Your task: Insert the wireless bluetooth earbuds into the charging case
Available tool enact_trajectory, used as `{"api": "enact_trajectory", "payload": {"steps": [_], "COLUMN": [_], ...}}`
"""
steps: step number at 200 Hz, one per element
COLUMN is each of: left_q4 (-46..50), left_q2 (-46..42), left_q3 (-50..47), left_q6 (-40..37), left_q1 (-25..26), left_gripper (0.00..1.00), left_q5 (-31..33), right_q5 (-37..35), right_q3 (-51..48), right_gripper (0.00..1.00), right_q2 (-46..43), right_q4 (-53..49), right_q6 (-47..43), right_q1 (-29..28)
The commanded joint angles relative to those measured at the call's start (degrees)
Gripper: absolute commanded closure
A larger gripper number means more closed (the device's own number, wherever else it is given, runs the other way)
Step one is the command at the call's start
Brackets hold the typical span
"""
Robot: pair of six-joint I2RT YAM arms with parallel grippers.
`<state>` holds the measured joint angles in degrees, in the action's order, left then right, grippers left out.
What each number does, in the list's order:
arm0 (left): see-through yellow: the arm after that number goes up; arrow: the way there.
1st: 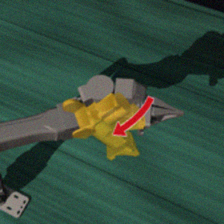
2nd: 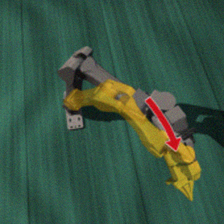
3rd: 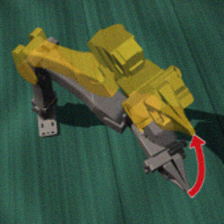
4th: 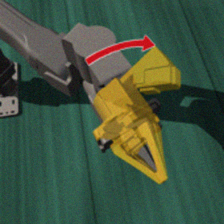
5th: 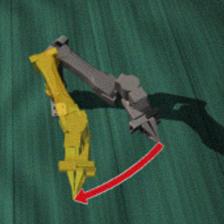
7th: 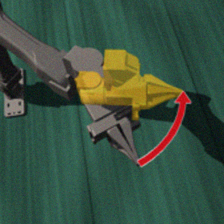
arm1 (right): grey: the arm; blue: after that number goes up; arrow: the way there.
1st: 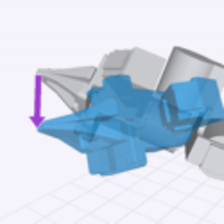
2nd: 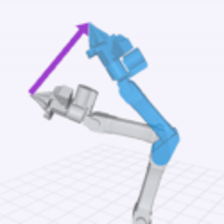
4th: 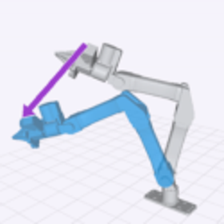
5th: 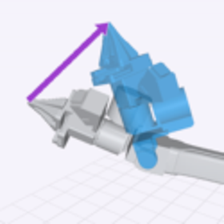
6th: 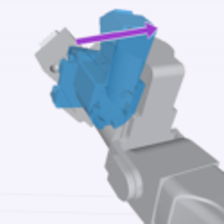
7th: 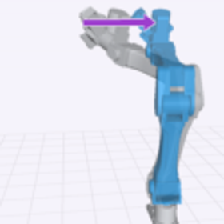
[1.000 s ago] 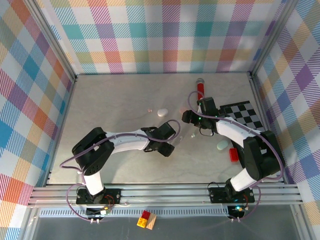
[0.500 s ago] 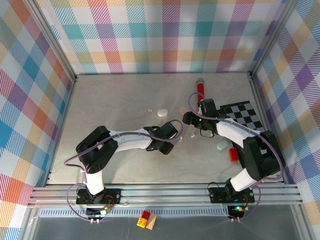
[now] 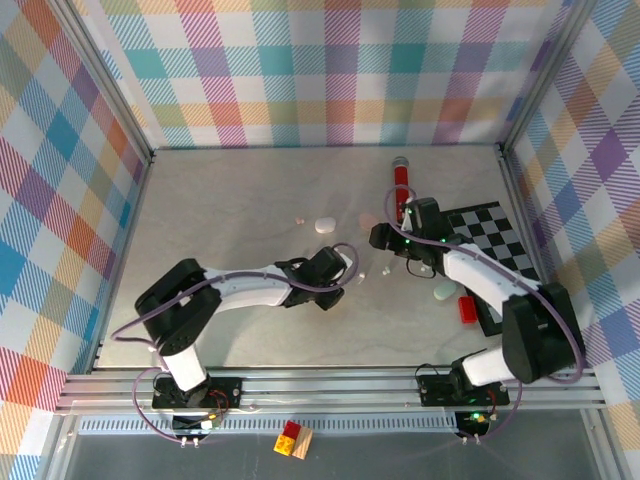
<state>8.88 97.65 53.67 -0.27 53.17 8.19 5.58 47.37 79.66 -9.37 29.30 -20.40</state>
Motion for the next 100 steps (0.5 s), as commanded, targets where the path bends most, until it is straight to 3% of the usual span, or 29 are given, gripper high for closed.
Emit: {"api": "enact_trajectory", "payload": {"steps": [1,54,100], "left_q4": [-10.89,-21.98,-26.95], "left_q2": [-6.94,-15.29,-18.69], "left_q3": [-4.24,-11.00,-13.71], "left_q6": [-7.97,-17.28,-21.39], "left_q1": [1.15,1.24,1.37], "left_gripper": [0.61,0.61,0.63], "left_q5": [-1.60,-2.81,-8.19], "right_q5": [-0.47,5.99,23.17], "right_q3": [-1.70,-2.98,-4.82], "right_gripper": [0.26,0.23,0.26], "right_q2": [-5.91,-19.22,-24.24], "right_q4": [-4.38,-12.65,-12.59], "right_q6": [-5.09,-14.24,-15.15], "right_q1": [0.42,0.45,0.28]}}
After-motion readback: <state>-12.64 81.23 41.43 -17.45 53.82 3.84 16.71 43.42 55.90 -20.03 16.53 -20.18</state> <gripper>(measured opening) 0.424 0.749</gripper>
